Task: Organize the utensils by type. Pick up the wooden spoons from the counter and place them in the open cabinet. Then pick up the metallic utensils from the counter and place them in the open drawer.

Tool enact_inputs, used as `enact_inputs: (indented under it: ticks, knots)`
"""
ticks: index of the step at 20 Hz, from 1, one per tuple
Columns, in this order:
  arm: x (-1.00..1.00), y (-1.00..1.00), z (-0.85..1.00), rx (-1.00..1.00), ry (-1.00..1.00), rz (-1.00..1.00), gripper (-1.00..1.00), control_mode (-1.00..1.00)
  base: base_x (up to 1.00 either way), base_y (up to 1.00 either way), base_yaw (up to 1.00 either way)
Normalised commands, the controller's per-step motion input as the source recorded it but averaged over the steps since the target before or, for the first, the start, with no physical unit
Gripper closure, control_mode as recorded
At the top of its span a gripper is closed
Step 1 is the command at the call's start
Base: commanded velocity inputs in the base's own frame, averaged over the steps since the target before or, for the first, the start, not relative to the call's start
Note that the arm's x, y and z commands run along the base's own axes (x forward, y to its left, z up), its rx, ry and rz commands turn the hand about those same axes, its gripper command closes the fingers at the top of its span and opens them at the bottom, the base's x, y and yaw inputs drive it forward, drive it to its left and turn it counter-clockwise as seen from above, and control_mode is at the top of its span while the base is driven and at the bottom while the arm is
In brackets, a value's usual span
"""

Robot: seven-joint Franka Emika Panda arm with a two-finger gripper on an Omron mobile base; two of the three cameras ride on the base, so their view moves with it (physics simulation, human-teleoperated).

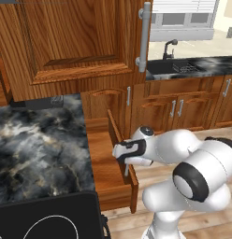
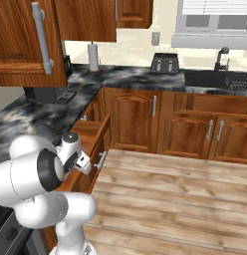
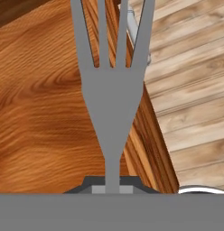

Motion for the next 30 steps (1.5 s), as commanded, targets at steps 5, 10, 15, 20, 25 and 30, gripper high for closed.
enact_inputs:
  ticks: [5,10,15,20,25,30]
  knots:
    - [0.0,0.0,-0.15,0.01,0.0,0.0,1.0,-1.0,0.0,0.0,0.0]
    - [0.0,0.0,-0.12,0.0,0.0,0.0,1.0,-1.0,0.0,0.0,0.0]
    - [0.0,0.0,-0.12,0.0,0.01,0.0,1.0,-1.0,0.0,0.0,0.0]
    - [0.0,0.0,-0.14,0.0,0.02,0.0,1.0,-1.0,0.0,0.0,0.0]
    - [0.0,0.0,-0.16,0.0,0.02,0.0,1.0,-1.0,0.0,0.0,0.0]
    - [0.0,0.0,-0.18,0.0,0.01,0.0,1.0,-1.0,0.0,0.0,0.0]
